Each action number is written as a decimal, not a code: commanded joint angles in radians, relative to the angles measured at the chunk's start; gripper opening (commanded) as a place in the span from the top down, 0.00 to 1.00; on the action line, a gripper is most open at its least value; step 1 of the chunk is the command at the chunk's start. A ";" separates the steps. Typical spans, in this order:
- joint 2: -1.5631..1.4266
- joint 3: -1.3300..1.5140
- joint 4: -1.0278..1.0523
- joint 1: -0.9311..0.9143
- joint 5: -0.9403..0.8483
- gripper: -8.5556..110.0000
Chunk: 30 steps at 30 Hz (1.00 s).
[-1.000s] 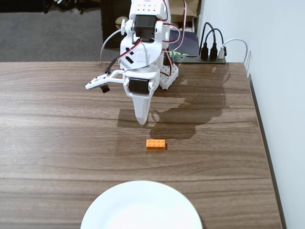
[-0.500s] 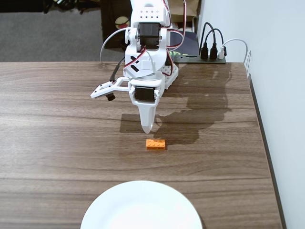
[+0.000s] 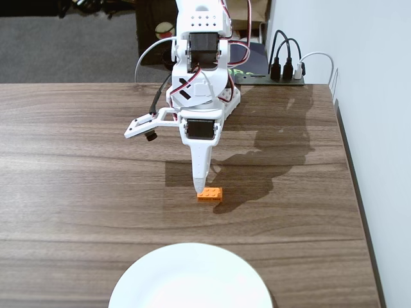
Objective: Grasp a lego block and put it on the plate.
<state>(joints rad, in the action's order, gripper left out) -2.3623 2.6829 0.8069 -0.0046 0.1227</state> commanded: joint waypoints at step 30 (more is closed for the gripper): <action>0.377 -0.244 0.052 0.043 0.141 0.74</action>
<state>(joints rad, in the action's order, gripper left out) -1.9942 2.4850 0.8575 0.0307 0.2592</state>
